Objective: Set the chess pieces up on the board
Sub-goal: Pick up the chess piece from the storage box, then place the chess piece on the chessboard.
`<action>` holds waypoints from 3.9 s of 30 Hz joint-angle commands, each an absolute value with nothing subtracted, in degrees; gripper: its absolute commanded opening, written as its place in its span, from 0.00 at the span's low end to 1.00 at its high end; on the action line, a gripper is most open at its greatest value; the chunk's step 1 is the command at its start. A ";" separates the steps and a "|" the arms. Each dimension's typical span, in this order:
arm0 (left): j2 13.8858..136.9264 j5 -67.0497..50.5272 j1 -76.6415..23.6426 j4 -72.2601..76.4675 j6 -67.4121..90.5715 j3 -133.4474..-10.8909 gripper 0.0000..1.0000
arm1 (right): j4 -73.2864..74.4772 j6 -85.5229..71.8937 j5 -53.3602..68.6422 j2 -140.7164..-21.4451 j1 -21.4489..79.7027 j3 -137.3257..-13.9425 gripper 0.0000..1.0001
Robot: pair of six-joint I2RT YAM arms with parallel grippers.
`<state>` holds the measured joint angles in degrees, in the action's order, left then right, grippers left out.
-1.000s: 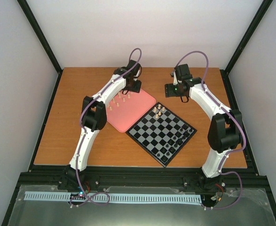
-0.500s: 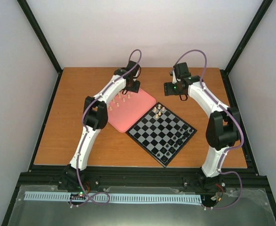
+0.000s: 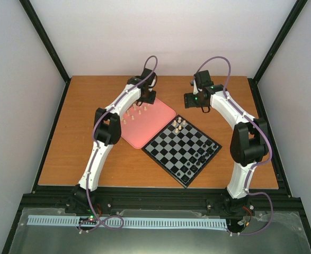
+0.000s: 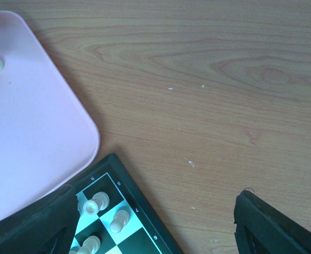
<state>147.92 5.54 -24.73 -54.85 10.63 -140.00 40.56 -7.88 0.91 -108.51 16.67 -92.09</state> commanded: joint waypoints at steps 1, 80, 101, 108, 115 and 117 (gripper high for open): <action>148.80 4.35 -24.35 -54.18 10.09 -142.53 0.49 | 40.61 -7.47 0.99 -109.33 16.23 -93.81 0.80; 120.68 -8.97 -39.23 -47.10 20.39 -105.89 0.01 | 39.73 -10.28 -5.33 -107.65 15.59 -92.50 1.00; 129.50 -9.14 -40.51 -48.83 19.78 -112.46 0.01 | 39.12 -10.72 -4.51 -107.57 12.13 -91.46 1.00; 130.53 -8.29 -40.78 -49.17 19.54 -113.40 0.01 | 39.03 -10.74 -4.31 -107.28 11.93 -90.82 1.00; 130.82 -6.64 -40.87 -50.00 18.81 -113.58 0.01 | 38.94 -10.78 -4.05 -107.23 11.90 -90.53 1.00; 130.87 -6.52 -40.86 -50.09 18.65 -113.47 0.01 | 38.85 -10.85 -3.83 -107.31 11.87 -90.61 1.00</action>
<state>129.88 -7.60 -40.29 -49.08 19.66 -111.24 39.64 -10.33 -4.01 -108.60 12.23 -91.02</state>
